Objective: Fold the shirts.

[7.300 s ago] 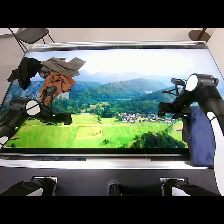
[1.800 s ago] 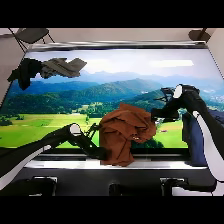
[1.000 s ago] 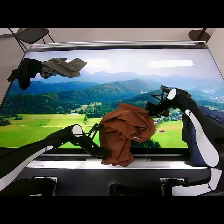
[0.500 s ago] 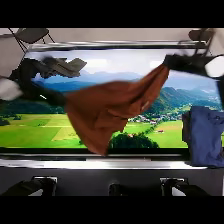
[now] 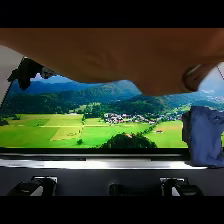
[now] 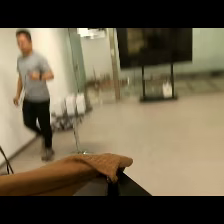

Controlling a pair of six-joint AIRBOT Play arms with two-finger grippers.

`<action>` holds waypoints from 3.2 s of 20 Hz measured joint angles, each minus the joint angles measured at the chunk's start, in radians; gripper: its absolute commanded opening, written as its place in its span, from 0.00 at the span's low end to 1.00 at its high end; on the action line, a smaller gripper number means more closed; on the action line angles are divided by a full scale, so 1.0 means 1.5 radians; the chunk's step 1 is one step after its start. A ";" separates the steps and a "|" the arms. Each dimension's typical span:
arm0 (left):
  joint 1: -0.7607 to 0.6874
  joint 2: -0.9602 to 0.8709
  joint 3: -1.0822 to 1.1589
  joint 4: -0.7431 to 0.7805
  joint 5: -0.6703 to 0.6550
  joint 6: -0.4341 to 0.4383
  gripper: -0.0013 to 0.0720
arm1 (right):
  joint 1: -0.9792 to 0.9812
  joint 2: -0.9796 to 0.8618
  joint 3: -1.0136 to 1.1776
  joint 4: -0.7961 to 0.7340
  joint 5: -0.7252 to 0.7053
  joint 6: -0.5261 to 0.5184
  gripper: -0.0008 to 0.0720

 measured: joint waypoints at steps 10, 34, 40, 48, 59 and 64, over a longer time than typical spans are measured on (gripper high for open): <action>0.005 -0.024 -0.082 -0.026 0.081 0.000 0.06 | 0.000 0.014 0.003 -0.046 0.073 0.018 0.08; 0.060 -0.553 -0.304 -0.219 -0.248 0.046 0.79 | -0.066 -0.614 0.012 0.106 0.363 0.123 0.75; 0.203 -0.436 -0.513 -0.227 -0.336 0.112 0.73 | -0.210 -0.556 -0.072 0.111 0.623 0.016 0.75; 0.267 -0.349 -0.829 -0.289 -0.190 0.199 0.70 | -0.245 -0.418 -0.332 0.123 0.592 -0.043 0.75; 0.237 -0.344 -0.877 -0.346 -0.092 0.213 0.06 | -0.247 -0.378 -0.388 0.113 0.570 -0.071 0.75; 0.233 -0.343 -0.878 -0.349 -0.092 0.223 0.06 | -0.248 -0.382 -0.422 0.109 0.508 -0.044 0.67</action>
